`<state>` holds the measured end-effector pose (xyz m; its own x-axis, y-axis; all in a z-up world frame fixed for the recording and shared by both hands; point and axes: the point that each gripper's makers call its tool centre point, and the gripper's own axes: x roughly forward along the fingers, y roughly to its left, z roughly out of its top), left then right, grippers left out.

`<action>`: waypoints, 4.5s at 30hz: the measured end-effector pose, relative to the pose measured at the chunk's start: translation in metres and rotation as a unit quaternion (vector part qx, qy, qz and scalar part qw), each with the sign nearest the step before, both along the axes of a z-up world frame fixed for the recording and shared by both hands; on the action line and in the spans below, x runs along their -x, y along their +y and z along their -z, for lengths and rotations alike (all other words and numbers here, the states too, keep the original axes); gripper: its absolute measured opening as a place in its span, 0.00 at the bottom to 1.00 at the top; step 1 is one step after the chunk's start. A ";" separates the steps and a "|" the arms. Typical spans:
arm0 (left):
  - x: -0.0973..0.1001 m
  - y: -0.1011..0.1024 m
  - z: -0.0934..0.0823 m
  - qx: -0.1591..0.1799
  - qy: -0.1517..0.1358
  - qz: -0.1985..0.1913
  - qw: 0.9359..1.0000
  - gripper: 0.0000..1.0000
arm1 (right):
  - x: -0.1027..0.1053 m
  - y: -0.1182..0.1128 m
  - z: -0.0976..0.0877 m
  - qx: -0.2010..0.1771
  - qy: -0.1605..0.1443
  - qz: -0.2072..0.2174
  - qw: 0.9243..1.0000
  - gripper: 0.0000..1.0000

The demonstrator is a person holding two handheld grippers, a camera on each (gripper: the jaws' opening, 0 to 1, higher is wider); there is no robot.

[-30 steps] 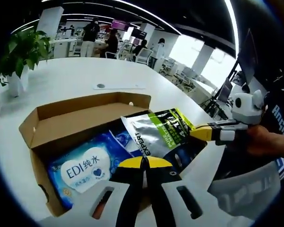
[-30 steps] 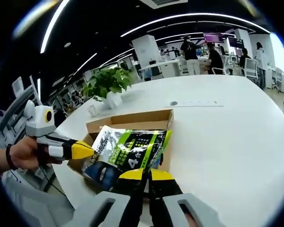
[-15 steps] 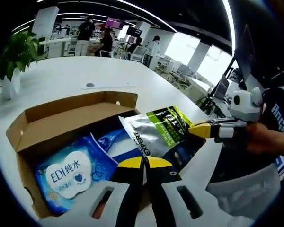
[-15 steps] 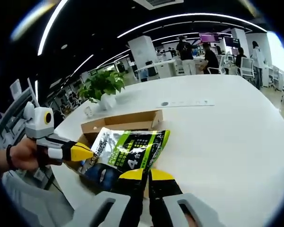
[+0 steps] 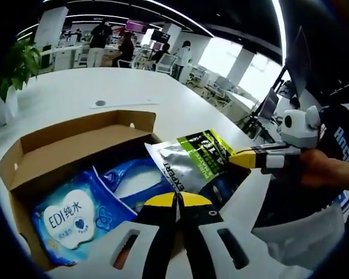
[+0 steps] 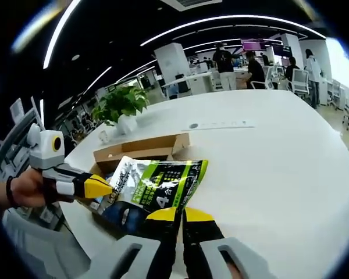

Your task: Operate the shoe box by opening the lid, removing the specified soft item, and placing it in the target area until the item is outside and the box remains undamaged.

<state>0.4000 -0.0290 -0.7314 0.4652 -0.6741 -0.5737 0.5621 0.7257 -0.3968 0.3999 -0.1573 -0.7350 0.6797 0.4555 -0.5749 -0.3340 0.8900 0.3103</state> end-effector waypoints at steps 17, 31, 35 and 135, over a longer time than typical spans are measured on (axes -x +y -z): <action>-0.002 -0.033 0.002 -0.009 -0.001 0.034 0.999 0.00 | 0.003 -0.031 0.004 -0.002 0.002 0.024 1.000 0.00; -0.008 -0.051 0.001 -0.010 -0.004 0.046 0.999 0.00 | -0.002 -0.049 0.006 -0.002 0.001 0.033 0.999 0.00; -0.012 -0.058 0.001 -0.011 -0.005 0.050 0.999 0.00 | -0.003 -0.056 0.007 -0.003 0.002 0.038 0.999 0.00; -0.072 -0.144 0.071 -0.115 -0.025 0.133 0.984 0.00 | -0.071 -0.137 0.064 0.001 0.045 0.053 0.998 0.00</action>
<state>0.4725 -0.1731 -0.8023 0.3210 -0.6307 -0.7065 0.7591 0.6174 -0.2063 0.4712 -0.2942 -0.7994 0.6699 0.3820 -0.6366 -0.2089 0.9198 0.3322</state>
